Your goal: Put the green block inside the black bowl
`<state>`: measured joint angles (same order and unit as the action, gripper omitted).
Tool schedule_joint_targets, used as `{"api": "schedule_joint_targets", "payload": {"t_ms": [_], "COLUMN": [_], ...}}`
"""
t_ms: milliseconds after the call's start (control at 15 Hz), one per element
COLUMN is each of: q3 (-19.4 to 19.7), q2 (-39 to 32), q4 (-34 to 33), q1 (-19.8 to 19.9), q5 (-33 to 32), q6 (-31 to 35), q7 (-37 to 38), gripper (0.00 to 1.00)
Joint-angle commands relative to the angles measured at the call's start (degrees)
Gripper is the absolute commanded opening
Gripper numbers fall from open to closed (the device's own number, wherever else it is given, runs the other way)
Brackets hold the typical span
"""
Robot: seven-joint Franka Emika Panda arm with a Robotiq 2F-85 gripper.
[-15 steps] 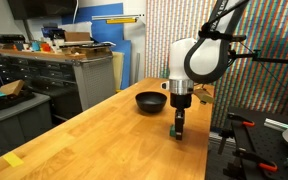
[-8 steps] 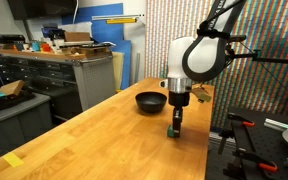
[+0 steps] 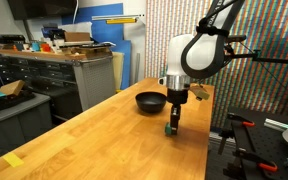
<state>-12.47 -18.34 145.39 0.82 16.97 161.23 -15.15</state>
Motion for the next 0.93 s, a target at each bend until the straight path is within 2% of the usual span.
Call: {"api": "schedule_joint_targets", "payload": {"t_ms": [0,400,867], "q3": [-1.4,0.6,5.8], "q2": [4.8,10.7,12.7], "q4": [0.6,0.4,-3.6], "q1": [1.7,1.9,2.5], "q5": [0.6,1.7,2.9], "q6": [-1.9,-4.4,-7.0], "q7": [0.0,-0.5,-1.4], "gripper": [0.22,0.22,0.22]}}
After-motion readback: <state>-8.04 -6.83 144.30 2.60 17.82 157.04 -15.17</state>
